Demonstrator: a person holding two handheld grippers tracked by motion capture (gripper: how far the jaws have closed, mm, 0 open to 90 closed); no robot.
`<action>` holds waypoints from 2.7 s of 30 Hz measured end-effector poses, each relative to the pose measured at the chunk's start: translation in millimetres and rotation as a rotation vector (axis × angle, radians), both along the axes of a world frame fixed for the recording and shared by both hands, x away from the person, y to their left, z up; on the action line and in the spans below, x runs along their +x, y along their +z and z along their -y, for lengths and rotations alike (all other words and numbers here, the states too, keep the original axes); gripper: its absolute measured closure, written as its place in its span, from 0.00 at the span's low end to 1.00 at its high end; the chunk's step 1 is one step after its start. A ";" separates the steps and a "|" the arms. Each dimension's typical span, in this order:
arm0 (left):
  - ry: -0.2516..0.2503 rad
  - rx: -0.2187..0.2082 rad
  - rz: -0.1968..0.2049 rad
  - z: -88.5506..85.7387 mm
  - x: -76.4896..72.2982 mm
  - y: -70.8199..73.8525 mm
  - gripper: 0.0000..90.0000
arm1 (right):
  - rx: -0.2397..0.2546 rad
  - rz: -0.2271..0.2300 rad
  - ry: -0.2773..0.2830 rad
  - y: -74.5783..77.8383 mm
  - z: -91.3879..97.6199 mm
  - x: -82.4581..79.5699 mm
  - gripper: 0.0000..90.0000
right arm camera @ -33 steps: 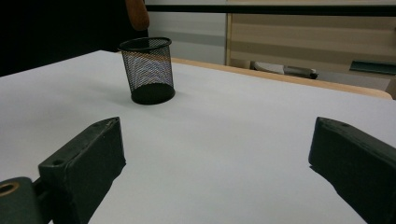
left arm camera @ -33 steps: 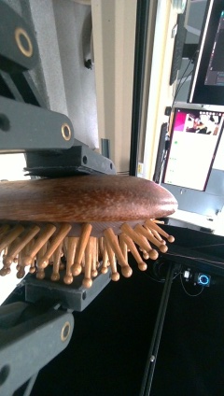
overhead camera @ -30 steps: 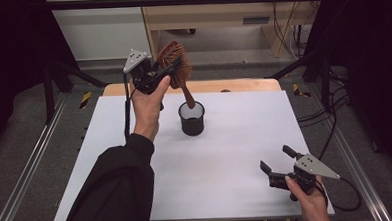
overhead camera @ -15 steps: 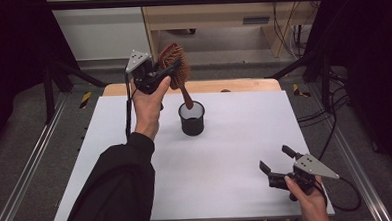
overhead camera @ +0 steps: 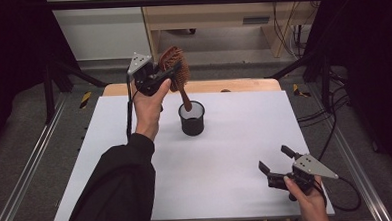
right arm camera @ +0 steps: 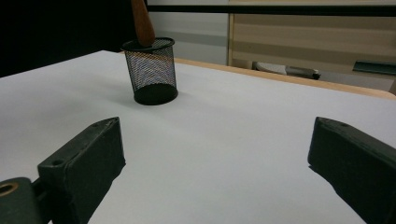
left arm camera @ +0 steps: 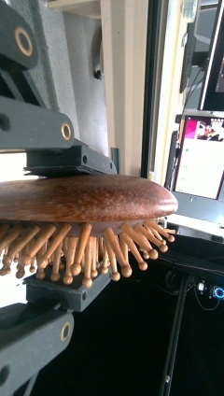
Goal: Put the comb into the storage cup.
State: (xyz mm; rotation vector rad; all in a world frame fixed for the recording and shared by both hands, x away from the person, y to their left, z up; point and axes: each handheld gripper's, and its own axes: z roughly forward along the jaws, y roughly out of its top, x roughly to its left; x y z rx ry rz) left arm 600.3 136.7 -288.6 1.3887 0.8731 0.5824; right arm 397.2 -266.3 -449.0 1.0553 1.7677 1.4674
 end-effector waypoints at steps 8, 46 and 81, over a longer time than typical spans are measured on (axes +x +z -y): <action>0.001 0.003 -0.003 1.1 1.3 -4.3 0.57 | 0.005 -0.004 0.003 -0.4 -0.5 0.3 0.04; -0.013 -0.001 -0.070 14.8 0.9 -45.4 0.57 | 0.001 0.003 0.007 0.6 -0.9 0.0 0.04; -0.016 -0.012 -0.103 23.0 -0.6 -64.1 0.57 | -0.003 0.002 0.005 0.3 -0.2 0.4 0.04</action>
